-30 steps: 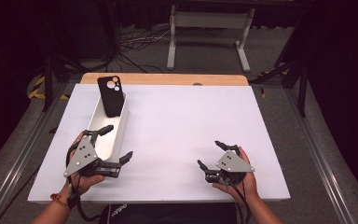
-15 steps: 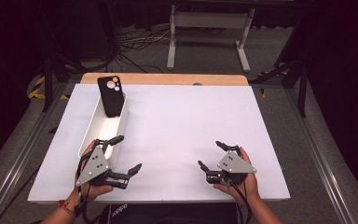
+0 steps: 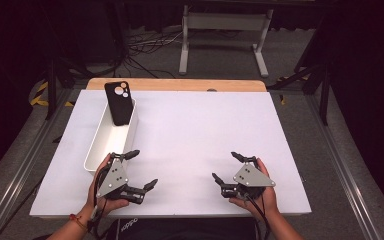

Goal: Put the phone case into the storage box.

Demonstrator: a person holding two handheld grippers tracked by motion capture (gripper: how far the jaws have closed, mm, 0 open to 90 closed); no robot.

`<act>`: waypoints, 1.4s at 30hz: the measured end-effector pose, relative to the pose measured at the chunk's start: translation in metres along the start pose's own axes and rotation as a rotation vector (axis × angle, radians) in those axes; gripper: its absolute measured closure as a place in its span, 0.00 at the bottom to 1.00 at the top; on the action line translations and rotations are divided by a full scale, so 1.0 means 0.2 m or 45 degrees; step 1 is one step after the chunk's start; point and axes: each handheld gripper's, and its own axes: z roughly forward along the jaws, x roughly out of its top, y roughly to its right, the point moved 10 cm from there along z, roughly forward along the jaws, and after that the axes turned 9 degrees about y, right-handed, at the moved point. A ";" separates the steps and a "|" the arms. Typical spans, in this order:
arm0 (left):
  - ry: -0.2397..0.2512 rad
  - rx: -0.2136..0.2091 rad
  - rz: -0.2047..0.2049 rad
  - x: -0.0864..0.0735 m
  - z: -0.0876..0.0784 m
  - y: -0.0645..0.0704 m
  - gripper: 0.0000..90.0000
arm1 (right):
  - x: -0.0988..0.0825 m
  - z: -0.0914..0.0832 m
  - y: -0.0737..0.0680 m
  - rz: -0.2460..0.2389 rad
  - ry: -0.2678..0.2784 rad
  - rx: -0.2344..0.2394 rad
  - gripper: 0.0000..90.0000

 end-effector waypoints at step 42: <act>-0.008 -0.029 0.007 -0.01 0.00 0.01 0.04 | 0.00 0.00 -0.03 -0.022 0.001 0.021 0.17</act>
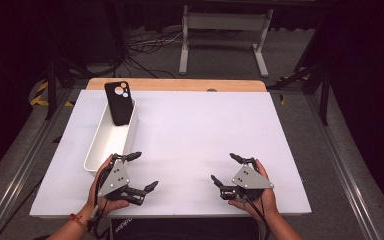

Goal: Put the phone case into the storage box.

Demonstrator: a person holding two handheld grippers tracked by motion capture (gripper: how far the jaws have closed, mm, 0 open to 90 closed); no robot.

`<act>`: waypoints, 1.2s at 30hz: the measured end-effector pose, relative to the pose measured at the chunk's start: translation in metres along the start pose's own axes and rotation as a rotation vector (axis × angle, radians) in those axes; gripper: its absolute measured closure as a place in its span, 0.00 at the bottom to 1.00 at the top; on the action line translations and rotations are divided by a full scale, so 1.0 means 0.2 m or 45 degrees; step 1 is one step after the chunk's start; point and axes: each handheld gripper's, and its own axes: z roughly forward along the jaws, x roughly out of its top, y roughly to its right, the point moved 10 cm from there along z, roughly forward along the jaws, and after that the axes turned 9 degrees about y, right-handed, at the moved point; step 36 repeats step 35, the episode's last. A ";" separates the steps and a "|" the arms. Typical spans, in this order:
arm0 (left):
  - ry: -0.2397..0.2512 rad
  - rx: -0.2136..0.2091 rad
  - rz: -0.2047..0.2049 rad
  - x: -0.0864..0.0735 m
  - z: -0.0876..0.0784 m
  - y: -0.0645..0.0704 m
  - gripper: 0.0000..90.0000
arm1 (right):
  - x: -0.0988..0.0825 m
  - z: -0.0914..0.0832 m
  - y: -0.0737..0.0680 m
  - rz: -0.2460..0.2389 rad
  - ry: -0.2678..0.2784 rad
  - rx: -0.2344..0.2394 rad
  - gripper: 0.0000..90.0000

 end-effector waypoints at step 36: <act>-0.024 -0.008 0.011 -0.01 0.04 0.03 0.05 | -0.02 0.01 0.00 0.000 -0.019 0.016 0.17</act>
